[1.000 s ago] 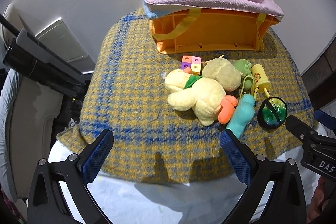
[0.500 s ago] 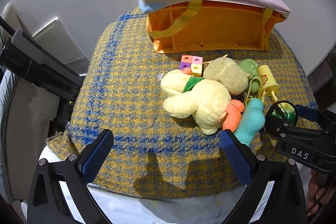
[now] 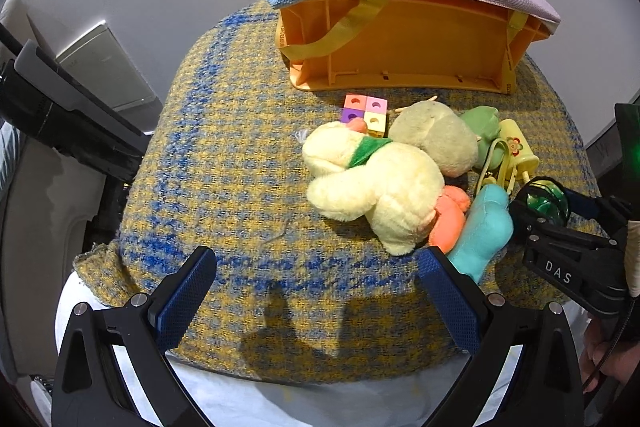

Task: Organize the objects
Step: 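Grasp the teal flower plush with the left tool while the right tool grasps the green ball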

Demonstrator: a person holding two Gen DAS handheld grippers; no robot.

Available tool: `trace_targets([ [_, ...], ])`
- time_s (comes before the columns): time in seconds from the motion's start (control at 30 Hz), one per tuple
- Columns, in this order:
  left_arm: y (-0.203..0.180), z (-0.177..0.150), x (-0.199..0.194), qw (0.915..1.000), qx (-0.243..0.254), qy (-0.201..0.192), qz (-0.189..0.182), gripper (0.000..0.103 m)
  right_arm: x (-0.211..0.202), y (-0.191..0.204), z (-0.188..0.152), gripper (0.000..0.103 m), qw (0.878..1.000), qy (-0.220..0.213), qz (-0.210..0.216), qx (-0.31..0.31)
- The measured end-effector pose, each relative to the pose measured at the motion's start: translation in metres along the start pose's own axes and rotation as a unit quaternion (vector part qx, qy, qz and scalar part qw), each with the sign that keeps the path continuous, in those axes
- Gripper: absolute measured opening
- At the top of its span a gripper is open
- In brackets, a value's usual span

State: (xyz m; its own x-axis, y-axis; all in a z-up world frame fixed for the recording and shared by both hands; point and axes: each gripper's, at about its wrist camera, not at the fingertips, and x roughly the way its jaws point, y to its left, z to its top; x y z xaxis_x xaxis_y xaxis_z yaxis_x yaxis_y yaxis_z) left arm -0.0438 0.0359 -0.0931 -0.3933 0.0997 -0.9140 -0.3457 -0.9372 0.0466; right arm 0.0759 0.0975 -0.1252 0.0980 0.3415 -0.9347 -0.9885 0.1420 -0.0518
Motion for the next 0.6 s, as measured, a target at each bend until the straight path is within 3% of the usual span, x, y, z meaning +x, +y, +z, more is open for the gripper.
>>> trace_targets([
  [0.4,-0.027,-0.001,0.001,0.9983,0.040,0.002,-0.043,0.102,-0.015,-0.023,-0.018,0.062,0.999,-0.012,0.016,0.036],
  [0.6,-0.049,-0.004,0.006,0.9946,0.059,0.018,-0.084,0.091,-0.031,-0.042,-0.024,0.062,0.998,-0.022,0.012,0.057],
])
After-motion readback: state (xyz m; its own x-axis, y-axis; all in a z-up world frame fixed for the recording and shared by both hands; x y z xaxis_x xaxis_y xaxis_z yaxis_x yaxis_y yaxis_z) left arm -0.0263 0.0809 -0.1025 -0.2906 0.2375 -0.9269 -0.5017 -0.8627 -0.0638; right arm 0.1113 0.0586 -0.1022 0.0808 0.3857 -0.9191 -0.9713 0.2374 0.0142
